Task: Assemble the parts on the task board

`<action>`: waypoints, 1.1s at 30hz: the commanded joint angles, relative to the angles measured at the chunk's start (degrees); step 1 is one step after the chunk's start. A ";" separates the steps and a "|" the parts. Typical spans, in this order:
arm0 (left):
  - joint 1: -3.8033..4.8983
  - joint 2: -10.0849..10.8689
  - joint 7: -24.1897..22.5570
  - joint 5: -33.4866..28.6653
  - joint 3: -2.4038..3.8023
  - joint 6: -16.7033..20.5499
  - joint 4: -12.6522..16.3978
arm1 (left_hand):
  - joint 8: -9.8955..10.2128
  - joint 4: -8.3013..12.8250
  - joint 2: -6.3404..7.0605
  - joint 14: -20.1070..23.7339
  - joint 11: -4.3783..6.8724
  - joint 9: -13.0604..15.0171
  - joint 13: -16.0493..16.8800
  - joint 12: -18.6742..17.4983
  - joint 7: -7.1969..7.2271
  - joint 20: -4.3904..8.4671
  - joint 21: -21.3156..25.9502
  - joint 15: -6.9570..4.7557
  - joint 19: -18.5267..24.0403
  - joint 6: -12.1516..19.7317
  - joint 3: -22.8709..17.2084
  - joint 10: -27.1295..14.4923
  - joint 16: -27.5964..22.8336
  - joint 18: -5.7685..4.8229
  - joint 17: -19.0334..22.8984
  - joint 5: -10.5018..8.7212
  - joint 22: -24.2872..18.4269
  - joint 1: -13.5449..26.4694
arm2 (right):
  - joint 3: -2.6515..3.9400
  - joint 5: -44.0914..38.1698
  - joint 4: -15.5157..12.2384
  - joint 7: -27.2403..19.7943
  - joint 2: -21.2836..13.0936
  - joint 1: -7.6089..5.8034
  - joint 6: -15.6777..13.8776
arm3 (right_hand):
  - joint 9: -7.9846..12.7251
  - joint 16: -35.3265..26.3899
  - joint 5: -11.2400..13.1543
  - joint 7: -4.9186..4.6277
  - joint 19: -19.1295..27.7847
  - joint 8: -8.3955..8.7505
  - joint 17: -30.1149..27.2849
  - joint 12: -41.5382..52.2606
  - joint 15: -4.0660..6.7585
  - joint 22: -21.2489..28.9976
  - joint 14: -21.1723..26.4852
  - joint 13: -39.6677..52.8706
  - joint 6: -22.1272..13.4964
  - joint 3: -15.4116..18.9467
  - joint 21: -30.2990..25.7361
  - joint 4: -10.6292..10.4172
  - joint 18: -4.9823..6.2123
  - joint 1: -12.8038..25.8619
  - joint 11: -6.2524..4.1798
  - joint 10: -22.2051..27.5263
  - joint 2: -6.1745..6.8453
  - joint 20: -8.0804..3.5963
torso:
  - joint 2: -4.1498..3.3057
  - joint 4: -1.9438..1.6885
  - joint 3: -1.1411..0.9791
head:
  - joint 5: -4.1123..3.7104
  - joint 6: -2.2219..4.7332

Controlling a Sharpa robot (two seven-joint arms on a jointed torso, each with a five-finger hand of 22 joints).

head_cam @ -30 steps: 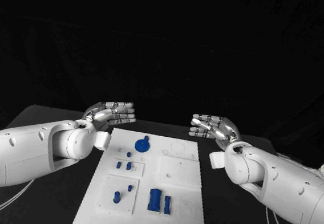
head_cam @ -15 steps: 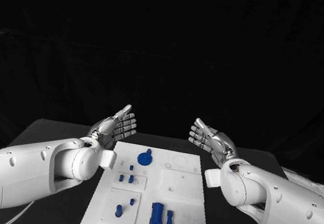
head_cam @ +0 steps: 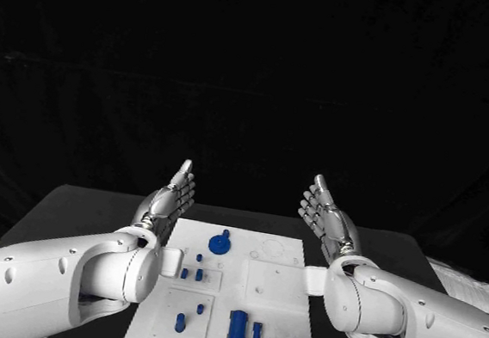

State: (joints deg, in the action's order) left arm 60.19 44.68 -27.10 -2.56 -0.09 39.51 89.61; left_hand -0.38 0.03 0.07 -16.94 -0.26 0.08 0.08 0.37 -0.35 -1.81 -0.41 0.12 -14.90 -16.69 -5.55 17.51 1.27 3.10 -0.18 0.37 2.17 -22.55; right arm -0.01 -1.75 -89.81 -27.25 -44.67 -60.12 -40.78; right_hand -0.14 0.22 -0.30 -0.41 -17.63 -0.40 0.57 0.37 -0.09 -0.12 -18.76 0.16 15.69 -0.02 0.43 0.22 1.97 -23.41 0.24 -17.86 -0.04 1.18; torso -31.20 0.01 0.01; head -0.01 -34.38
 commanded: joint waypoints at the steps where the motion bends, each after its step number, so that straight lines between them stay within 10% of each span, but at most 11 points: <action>1: -0.03 0.01 -2.69 2.56 0.09 4.61 0.34 | 0.38 -0.03 -0.07 5.52 0.26 -0.08 -0.08 -0.37 0.35 1.81 0.41 -0.12 4.86 5.43 5.55 -5.75 -1.27 -3.10 0.18 -0.37 -2.17 7.38 | 0.01 1.75 -0.14 -2.54 -0.02 -0.04 -3.34 | 0.14 -0.22 0.30 0.41 5.75 0.40 -0.57 -0.37 0.09 0.12 6.13 -0.16 -5.14 0.02 -0.43 -0.22 -1.97 7.66 -0.24 5.87 0.04 -1.18 | 0.02 -0.01 -0.01 | 0.01 0.00; 33: -0.03 0.01 -2.69 2.56 0.09 4.61 0.34 | 0.38 -0.03 -0.07 16.94 0.26 -0.08 -0.08 -0.37 0.35 1.81 0.41 -0.12 14.90 16.69 5.55 -17.51 -1.27 -3.10 0.18 -0.37 -2.17 22.55 | 0.01 1.75 -0.14 -2.54 -0.02 -0.04 -3.34 | 0.14 -0.22 0.30 0.41 17.63 0.40 -0.57 -0.37 0.09 0.12 18.76 -0.16 -15.69 0.02 -0.43 -0.22 -1.97 23.41 -0.24 17.86 0.04 -1.18 | 0.02 -0.01 -0.01 | 0.01 0.00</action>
State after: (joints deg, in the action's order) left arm 60.16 44.73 -28.78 -0.71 -0.06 43.94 89.83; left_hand -0.38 0.01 0.01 -0.31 0.01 0.05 0.08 0.33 0.02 0.01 -0.20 0.01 -0.20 -0.29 -0.15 0.31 0.38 0.40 -0.08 0.38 0.05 -0.43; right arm -0.02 0.27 -89.88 -28.97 -44.70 -60.14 -44.18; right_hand -0.08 0.23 -0.30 0.01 -0.27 -0.19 0.08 0.38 0.01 -0.05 -0.28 0.10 0.20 -0.02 0.21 0.23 0.35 -0.30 -0.04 -0.26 -0.01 0.01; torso -31.18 0.00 0.00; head 0.00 -34.37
